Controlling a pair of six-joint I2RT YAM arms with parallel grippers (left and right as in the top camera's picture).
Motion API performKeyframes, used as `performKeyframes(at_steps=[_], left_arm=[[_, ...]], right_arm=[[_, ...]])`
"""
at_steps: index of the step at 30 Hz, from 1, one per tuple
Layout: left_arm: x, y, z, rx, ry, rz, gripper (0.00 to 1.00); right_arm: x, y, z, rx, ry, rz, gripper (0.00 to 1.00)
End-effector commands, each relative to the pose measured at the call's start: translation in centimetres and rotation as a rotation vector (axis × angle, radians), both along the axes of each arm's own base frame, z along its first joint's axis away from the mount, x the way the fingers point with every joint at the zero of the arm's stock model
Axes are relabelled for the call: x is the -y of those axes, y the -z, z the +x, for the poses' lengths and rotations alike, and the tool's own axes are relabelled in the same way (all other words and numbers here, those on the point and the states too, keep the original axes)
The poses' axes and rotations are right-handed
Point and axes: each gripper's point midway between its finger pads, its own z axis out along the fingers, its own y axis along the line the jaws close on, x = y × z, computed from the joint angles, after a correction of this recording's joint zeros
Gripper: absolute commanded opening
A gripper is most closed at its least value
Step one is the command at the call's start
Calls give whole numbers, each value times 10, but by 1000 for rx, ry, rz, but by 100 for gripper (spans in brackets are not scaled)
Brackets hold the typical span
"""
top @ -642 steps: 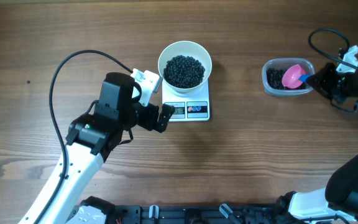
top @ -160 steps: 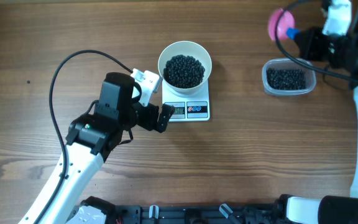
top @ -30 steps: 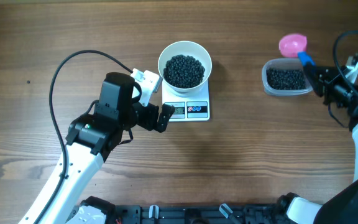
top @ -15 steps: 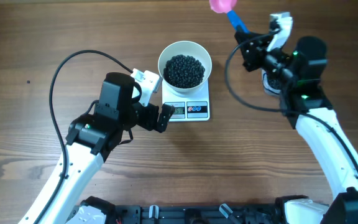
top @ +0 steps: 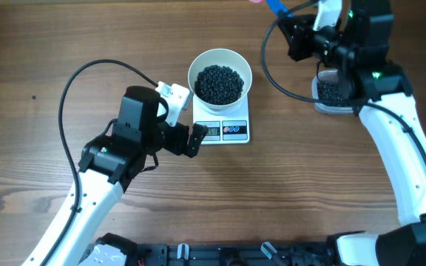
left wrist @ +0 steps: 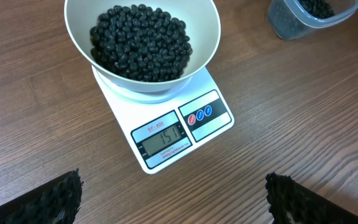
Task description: Scoop item into bowl and weigh 150g on scale
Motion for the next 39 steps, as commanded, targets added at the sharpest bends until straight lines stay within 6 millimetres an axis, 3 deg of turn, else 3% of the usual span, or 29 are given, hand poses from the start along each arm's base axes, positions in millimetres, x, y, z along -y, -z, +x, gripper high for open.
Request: performKeyframes(at_steps=[1, 5, 7, 12, 18, 22, 29, 34, 39], left_arm=[[1, -5, 3, 24, 14, 10, 100], [1, -5, 3, 23, 14, 10, 100], [1, -5, 3, 24, 14, 10, 100], [1, -5, 3, 23, 14, 9, 100], [1, -5, 2, 24, 14, 9, 100], [1, -5, 3, 24, 14, 10, 100], [1, -5, 3, 24, 14, 10, 100], [1, -5, 2, 24, 14, 9, 100], [1, -5, 3, 24, 14, 10, 100]], right_arm=[[-27, 7, -1, 1, -137, -116, 4], [-54, 43, -17, 19, -306, -316, 4], [-58, 63, -16, 14, -307, -439, 4], [-73, 122, -31, -138, -408, -507, 4], [-73, 136, -41, -206, -427, -517, 4], [-67, 165, -43, -286, -424, -552, 4], [-68, 170, -43, -300, -430, -553, 4], [-69, 175, -59, -390, -441, -505, 4], [-80, 158, -65, -391, -451, -410, 4]])
